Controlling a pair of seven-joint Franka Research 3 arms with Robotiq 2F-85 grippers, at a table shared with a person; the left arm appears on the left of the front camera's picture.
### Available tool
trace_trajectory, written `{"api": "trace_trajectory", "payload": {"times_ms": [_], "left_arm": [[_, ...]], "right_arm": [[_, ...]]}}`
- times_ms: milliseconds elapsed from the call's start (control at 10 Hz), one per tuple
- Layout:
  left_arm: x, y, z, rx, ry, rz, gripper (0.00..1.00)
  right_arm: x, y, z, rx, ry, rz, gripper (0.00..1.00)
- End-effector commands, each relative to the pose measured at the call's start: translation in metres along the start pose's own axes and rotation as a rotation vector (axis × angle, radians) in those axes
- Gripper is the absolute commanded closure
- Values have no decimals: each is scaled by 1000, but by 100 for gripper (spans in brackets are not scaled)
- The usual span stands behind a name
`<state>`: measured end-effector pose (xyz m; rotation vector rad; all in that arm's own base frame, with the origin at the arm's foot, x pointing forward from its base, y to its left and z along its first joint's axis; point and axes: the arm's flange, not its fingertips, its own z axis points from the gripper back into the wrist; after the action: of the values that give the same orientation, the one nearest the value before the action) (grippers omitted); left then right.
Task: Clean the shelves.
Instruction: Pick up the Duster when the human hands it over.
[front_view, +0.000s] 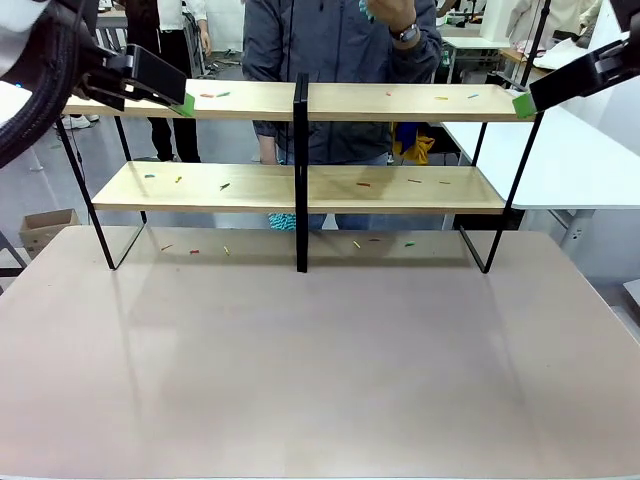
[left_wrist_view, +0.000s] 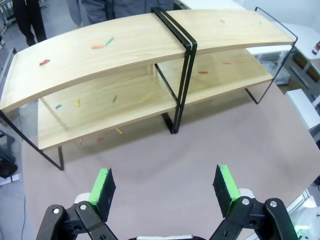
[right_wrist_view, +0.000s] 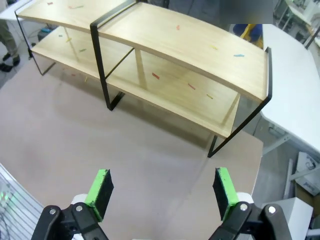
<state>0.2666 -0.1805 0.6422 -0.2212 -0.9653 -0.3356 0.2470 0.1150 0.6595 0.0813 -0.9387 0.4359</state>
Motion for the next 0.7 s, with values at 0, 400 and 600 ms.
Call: {"api": "trace_trajectory", "payload": {"times_ms": [0, 400, 600], "left_arm": [[0, 1, 1, 3, 0, -9, 0], [0, 1, 1, 3, 0, -9, 0], [0, 1, 1, 3, 0, -9, 0]], "right_arm": [[-1, 16, 16, 38, 5, -52, 0], [3, 33, 29, 25, 9, -186, 0], [13, 47, 22, 58, -6, -226, 0]]}}
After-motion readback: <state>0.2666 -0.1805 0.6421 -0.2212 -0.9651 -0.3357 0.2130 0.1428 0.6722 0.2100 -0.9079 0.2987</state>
